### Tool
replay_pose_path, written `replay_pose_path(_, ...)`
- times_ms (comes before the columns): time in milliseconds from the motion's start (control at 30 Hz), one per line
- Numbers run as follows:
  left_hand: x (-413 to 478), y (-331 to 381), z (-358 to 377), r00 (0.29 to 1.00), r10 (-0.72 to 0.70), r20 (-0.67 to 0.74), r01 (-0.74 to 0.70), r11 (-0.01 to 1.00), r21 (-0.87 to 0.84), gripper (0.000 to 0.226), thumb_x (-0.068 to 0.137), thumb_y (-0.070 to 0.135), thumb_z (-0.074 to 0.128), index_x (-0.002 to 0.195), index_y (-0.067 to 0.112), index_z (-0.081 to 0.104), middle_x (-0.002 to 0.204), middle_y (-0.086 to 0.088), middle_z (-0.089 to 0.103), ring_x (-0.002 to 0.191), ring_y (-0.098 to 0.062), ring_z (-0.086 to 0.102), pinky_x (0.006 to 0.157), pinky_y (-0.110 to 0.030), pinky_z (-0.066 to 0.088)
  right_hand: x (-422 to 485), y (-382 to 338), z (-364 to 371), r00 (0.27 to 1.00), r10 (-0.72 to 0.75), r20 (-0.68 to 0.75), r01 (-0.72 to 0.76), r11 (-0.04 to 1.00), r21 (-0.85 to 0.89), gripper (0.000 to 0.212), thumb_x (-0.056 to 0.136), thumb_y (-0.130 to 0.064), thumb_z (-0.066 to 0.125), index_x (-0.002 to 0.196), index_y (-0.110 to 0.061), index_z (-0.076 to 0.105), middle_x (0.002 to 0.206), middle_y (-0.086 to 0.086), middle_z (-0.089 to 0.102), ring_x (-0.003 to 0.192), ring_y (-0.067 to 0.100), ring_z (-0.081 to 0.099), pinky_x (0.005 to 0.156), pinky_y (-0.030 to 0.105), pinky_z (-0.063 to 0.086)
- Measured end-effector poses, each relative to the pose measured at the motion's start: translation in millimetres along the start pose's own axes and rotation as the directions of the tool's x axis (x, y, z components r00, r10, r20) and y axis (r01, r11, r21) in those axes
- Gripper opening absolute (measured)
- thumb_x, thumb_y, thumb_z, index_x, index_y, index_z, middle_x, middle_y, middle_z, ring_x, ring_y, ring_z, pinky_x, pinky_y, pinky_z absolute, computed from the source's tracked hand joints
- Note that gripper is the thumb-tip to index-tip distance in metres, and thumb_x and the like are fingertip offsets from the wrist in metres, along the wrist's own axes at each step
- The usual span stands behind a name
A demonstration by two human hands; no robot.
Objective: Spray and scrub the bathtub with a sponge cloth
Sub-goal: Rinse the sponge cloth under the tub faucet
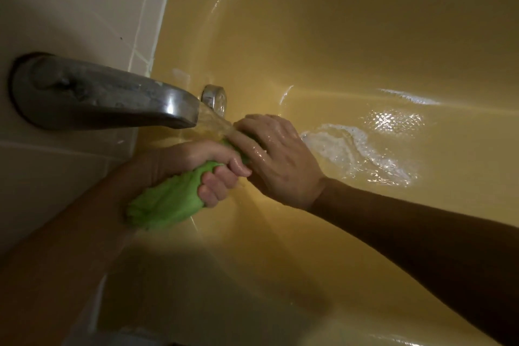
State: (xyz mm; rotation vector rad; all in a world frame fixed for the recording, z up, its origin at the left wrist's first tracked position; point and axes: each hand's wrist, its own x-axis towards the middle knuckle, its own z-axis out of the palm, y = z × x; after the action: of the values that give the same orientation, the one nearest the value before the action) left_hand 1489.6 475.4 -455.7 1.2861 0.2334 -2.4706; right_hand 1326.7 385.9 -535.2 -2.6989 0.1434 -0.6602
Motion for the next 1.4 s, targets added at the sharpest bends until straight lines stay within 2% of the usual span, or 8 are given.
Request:
replay_pose_path(133,8.8,-7.4,-4.3,0.949,0.043,0.312,0.012,0.985,-0.174,0.027,0.1,0.011,0.063,0.076,0.0,0.065,0.059,-0.011,0.064,0.051,-0.022,0.065,0.05,-0.032,0.054,24.4,3.9,1.0,0.996,0.003,-0.094,-0.003,1.0,-0.001,0.012,0.094,-0.016,0.065,0.104,-0.01,0.062,0.09,0.008,0.068,0.078,0.03,0.062,0.064,0.042,0.047)
replay_pose_path(367,-10.2,-8.8,12.9,0.953,0.262,-0.155,-0.276,0.958,-0.076,0.036,0.06,0.016,0.099,0.077,0.01,0.067,0.059,0.003,0.054,0.043,-0.008,0.051,0.043,-0.023,0.049,58.1,21.0,-18.5,0.998,-0.017,0.055,0.018,1.0,-0.014,0.008,0.086,-0.017,0.063,0.088,-0.01,0.066,0.066,0.003,0.06,0.047,0.027,0.053,0.039,0.028,0.038)
replay_pose_path(467,-3.1,-14.7,24.2,0.587,0.5,-0.637,0.024,0.776,0.631,0.036,0.076,0.024,0.09,0.072,-0.001,0.063,0.055,-0.007,0.06,0.052,-0.023,0.057,0.066,-0.036,0.057,73.2,4.3,-25.8,0.897,0.125,0.424,-0.105,0.992,-0.071,0.019,0.093,-0.023,0.061,0.111,-0.017,0.063,0.078,0.005,0.062,0.062,0.032,0.058,0.055,0.036,0.042)
replay_pose_path(600,16.5,-22.7,15.1,0.25,0.79,-0.56,0.253,0.505,0.825,0.016,0.088,0.025,0.076,0.095,0.013,0.069,0.094,-0.011,0.073,0.079,-0.027,0.065,0.075,-0.033,0.05,72.6,-8.8,-30.0,0.69,0.366,0.624,-0.374,0.919,-0.124,0.01,0.089,-0.012,0.056,0.095,-0.019,0.06,0.074,0.0,0.04,0.075,0.029,0.051,0.064,0.033,0.041)
replay_pose_path(800,31.8,-10.3,11.2,0.35,0.809,-0.472,0.572,0.215,0.792,0.027,0.106,0.033,0.049,0.104,0.01,0.062,0.083,-0.005,0.052,0.087,-0.029,0.058,0.075,-0.036,0.04,63.6,0.8,-28.1,0.549,0.391,0.739,-0.5,0.862,-0.085,0.018,0.089,-0.014,0.054,0.072,-0.018,0.05,0.075,-0.001,0.052,0.076,0.027,0.055,0.069,0.032,0.049)
replay_pose_path(1233,41.5,-21.0,2.6,0.152,0.987,-0.056,0.495,-0.026,0.869,0.013,0.08,0.004,0.076,0.084,0.011,0.067,0.062,0.0,0.04,0.052,-0.021,0.034,0.053,-0.024,0.018,49.4,-0.1,-20.1,0.338,0.461,0.82,-0.796,0.605,-0.013,0.014,0.085,-0.001,0.055,0.073,-0.007,0.056,0.063,0.006,0.05,0.054,0.027,0.051,0.045,0.023,0.036)
replay_pose_path(1333,42.8,-19.1,8.9,0.095,0.979,-0.181,0.407,0.128,0.905,0.017,0.08,0.011,0.083,0.08,0.007,0.066,0.062,-0.005,0.053,0.051,-0.025,0.048,0.055,-0.025,0.029,54.6,5.3,-23.0,0.495,0.47,0.731,-0.671,0.741,-0.023,0.017,0.088,-0.012,0.057,0.072,-0.015,0.052,0.071,-0.001,0.053,0.075,0.028,0.061,0.055,0.027,0.042)
replay_pose_path(1400,35.8,-9.8,17.8,0.278,0.809,-0.518,-0.06,0.553,0.831,0.024,0.085,0.021,0.081,0.075,0.013,0.061,0.061,0.002,0.059,0.055,-0.017,0.056,0.058,-0.026,0.038,54.9,13.0,-28.5,0.596,0.494,0.633,-0.617,0.786,-0.034,0.013,0.089,-0.02,0.065,0.081,-0.023,0.055,0.079,0.001,0.056,0.084,0.028,0.061,0.065,0.031,0.047)
